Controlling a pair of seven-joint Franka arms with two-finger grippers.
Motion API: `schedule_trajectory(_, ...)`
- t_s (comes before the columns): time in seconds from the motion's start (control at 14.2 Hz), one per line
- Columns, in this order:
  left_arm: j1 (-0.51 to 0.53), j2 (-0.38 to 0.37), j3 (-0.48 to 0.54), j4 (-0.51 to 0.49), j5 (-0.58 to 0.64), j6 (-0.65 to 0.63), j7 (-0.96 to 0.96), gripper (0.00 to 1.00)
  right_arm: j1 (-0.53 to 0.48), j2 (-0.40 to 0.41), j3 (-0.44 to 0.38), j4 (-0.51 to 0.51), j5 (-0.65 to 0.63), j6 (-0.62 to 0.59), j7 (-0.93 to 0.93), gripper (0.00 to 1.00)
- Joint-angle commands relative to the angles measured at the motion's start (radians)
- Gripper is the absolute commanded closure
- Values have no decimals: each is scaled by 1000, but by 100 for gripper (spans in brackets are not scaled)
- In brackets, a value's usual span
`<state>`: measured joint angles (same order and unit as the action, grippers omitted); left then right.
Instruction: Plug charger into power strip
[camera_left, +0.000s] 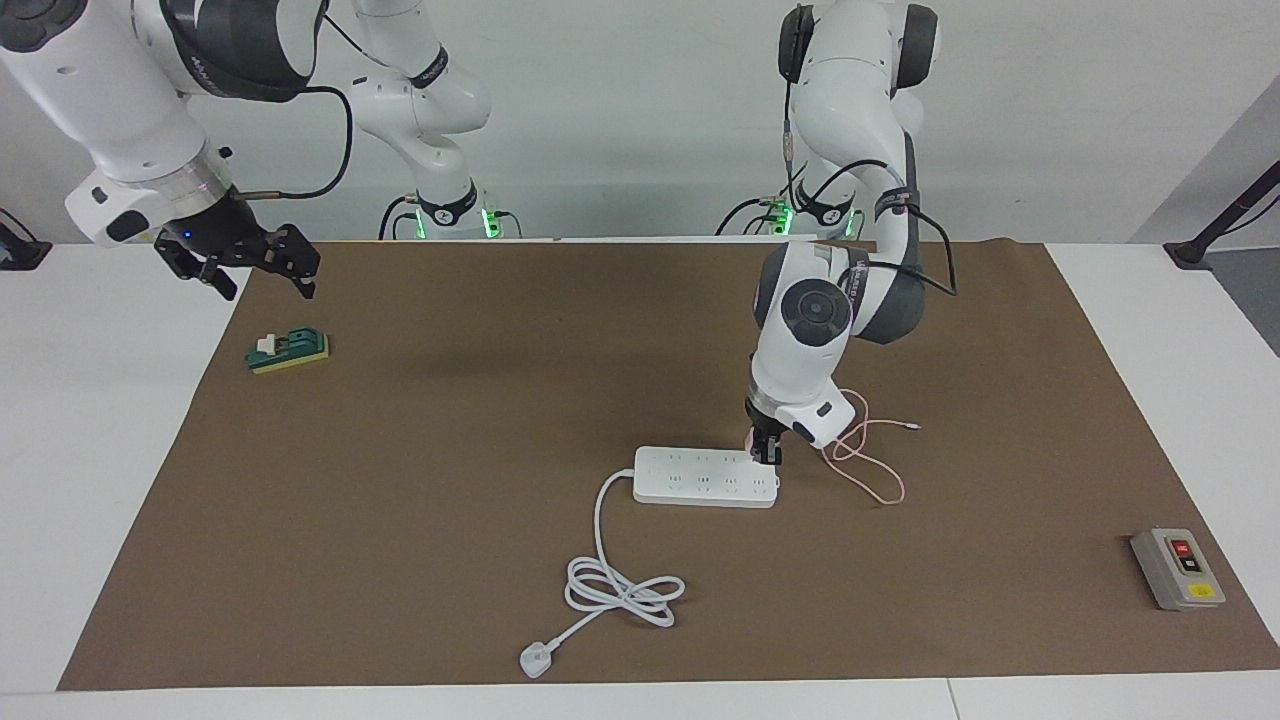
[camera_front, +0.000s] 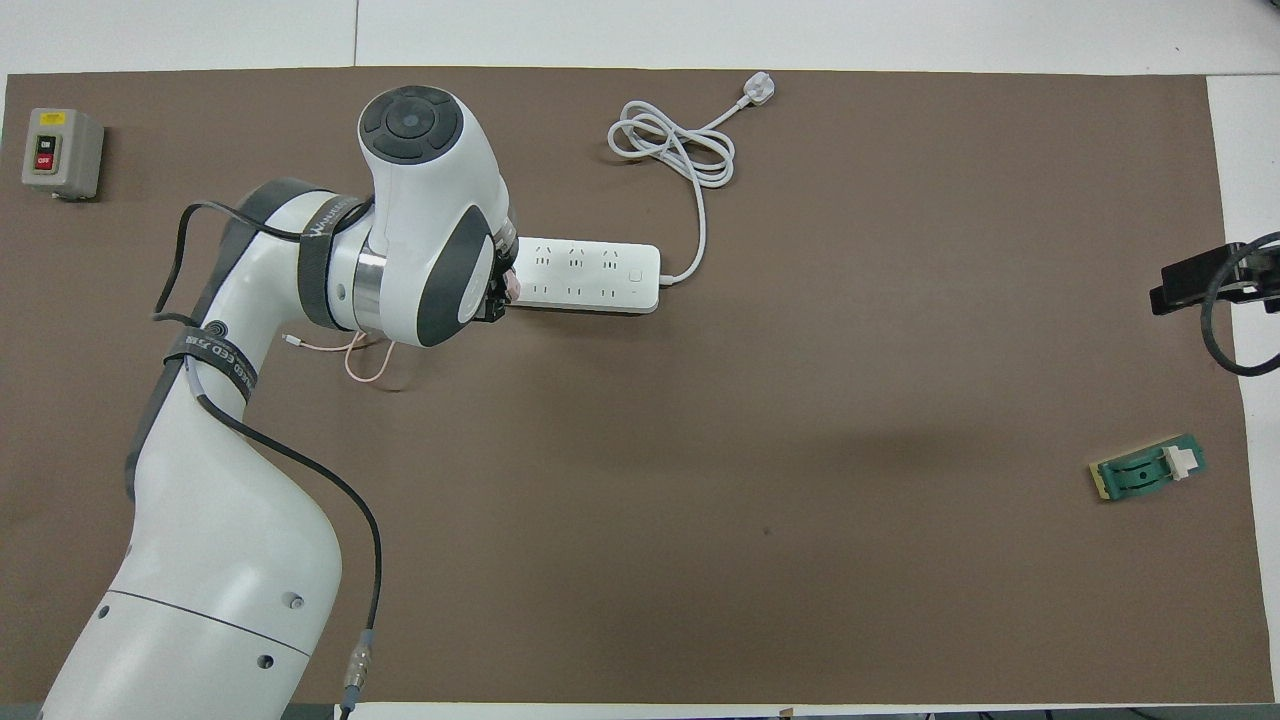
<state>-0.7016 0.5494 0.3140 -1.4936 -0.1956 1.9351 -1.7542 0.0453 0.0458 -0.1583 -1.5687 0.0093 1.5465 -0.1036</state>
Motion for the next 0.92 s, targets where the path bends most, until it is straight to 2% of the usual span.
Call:
schedule_trajectory(0.0,-24,-25,14,-60,-1,48,-1,100,-13,-3,6,9,0,-20,-14,0)
schedule_trajectory(0.85,-25,-9,16,-50,-1,59,-1,100,-13,-3,6,9,0,-20,-14,0)
